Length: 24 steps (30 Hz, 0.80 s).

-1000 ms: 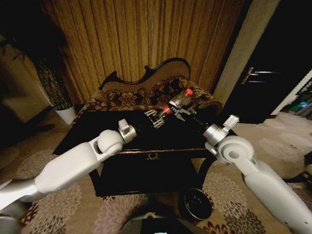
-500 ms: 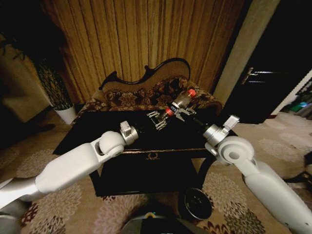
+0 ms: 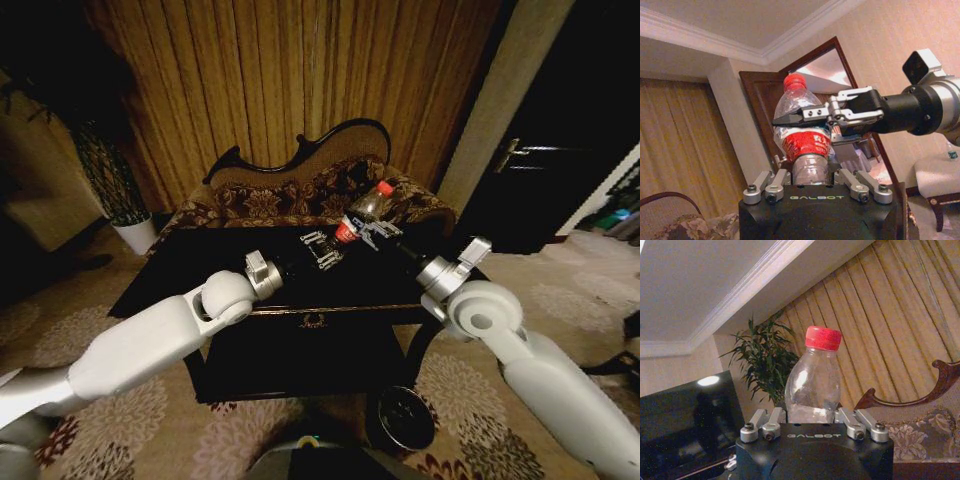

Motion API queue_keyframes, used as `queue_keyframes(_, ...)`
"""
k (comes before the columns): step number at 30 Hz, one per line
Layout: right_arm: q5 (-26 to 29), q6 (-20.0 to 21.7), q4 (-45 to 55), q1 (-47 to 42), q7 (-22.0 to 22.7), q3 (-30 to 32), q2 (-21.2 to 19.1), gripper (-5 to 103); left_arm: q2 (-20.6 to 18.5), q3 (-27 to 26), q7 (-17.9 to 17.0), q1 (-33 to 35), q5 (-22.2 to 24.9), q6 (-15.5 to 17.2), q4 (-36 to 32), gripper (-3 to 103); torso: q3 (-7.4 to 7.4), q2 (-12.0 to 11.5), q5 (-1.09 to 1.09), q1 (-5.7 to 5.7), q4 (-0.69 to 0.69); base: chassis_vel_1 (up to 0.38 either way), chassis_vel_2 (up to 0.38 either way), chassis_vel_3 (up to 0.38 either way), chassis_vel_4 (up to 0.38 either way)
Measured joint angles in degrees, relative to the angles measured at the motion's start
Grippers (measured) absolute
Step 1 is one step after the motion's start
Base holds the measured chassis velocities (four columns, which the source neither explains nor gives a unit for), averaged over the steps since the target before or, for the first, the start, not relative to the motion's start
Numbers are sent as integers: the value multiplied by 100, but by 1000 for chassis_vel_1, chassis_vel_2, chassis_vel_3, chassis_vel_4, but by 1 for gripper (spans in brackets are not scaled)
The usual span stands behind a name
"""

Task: Move to the front of the table and place the trash on the table into the trash bin.

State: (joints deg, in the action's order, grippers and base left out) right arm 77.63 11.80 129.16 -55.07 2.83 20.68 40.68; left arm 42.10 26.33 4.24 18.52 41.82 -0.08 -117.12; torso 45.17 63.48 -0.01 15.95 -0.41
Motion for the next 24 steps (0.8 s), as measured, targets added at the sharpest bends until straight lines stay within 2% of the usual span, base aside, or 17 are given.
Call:
queue_keyframes(2, -3, 0, 3, -4, 0, 3, 0, 37, -4, -3, 0, 4, 0, 1, -5, 29, 0, 0, 0, 0, 0, 0, 0, 0, 0)
queue_keyframes(3, -9, 0, 6, -9, -2, 6, 0, 37, -15, -12, -4, 13, 1, 16, -20, 37, 0, 0, 0, 0, 0, 0, 0, 0, 0)
queue_keyframes(5, -14, 0, 7, -12, -4, 7, 0, 37, -23, -15, -10, 18, 1, 19, -29, 37, 0, 0, 0, 0, 0, 0, 0, 0, 0)
queue_keyframes(7, -19, 0, 9, -17, -7, 13, 0, 33, -43, -23, -11, 30, 2, 21, -56, 48, 0, 0, 0, 0, 0, 0, 0, 0, 0)
queue_keyframes(8, -19, 0, 9, -17, -7, 13, 0, 33, -43, -23, -11, 30, 2, 21, -56, 48, 0, 0, 0, 0, 0, 0, 0, 0, 0)
queue_keyframes(9, -19, -1, 13, -22, -10, 16, 2, 30, -48, -26, -27, 36, 2, 23, -60, 59, 0, 0, 0, 0, 0, 0, 0, 0, 0)
queue_keyframes(10, -19, -1, 13, -22, -10, 16, 2, 30, -48, -26, -27, 36, 2, 23, -60, 59, 0, 0, 0, 0, 0, 0, 0, 0, 0)
queue_keyframes(13, -22, -5, 20, -30, -13, 22, 8, 27, -52, -36, -55, 48, 2, 24, -64, 76, 0, 0, 0, 0, 0, 0, 0, 0, 0)
queue_keyframes(14, -22, -5, 20, -30, -13, 22, 8, 27, -52, -36, -55, 48, 2, 24, -64, 76, 0, 0, 0, 0, 0, 0, 0, 0, 0)
queue_keyframes(15, -24, -7, 14, -30, -13, 23, 13, 27, -53, -38, -68, 51, 3, 21, -67, 81, 0, 0, 0, 0, 0, 0, 0, 0, 0)
queue_keyframes(17, -26, -9, 10, -30, -13, 24, 17, 27, -57, -39, -70, 54, 2, 19, -69, 81, 0, 0, 0, 0, 0, 0, 0, 0, 0)
queue_keyframes(21, -37, -16, -11, -40, -12, 29, 26, 27, -58, -39, -79, 85, 2, 15, -82, 98, 0, 0, 0, 0, 0, 0, 0, 0, 0)
queue_keyframes(24, -49, -19, -39, -47, -12, 35, 40, 27, -59, -39, -96, 97, 4, 15, -92, 100, 0, 0, 0, 0, 0, 0, 0, 0, 0)
